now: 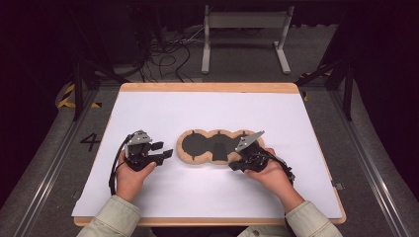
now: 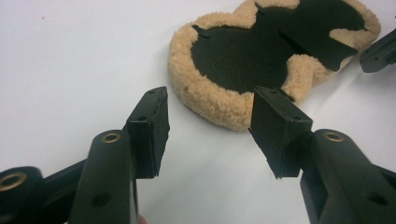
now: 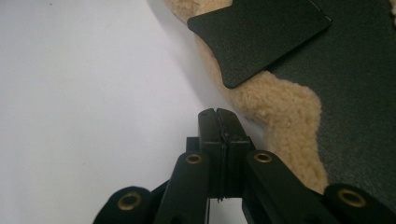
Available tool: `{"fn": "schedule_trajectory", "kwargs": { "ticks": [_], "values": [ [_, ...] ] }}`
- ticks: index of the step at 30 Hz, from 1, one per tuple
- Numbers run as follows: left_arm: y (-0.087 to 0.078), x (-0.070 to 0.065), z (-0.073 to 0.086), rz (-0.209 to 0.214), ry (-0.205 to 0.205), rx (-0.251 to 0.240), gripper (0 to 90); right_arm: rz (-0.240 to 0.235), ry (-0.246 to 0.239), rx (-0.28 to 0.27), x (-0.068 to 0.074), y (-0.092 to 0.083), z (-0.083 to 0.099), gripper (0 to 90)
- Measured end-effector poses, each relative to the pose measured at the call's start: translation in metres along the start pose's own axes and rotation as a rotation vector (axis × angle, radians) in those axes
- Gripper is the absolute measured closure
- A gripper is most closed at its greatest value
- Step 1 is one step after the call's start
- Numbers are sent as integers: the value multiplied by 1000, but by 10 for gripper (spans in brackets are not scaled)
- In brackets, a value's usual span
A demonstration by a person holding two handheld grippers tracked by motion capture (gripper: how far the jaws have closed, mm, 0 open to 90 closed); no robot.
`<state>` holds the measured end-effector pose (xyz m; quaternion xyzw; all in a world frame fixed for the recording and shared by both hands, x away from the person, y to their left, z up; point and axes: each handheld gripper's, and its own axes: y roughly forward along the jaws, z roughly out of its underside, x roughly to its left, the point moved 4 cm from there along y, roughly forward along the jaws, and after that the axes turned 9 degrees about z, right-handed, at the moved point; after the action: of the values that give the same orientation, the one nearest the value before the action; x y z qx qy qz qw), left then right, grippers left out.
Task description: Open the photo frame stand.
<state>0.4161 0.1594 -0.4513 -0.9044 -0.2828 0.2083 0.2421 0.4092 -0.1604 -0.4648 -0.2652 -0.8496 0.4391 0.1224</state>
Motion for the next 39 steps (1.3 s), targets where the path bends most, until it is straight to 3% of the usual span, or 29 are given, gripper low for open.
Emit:
{"fn": "schedule_trajectory", "kwargs": {
  "ticks": [5, 21, 33, 39],
  "values": [
    [-4, 0, 4, -13, -1, 1, 471, -6, 4, 3, -1, 9, -1, 900],
    [-7, 0, 8, -28, 5, 3, 461, -12, 18, -55, -3, 5, -8, 900],
    [-4, 0, 8, -20, 4, 13, 456, 29, 65, -222, -9, -15, -16, 900],
    [-3, -1, 8, -23, 9, 20, 454, 41, 96, -259, -13, -20, -16, 900]
  ]
}}
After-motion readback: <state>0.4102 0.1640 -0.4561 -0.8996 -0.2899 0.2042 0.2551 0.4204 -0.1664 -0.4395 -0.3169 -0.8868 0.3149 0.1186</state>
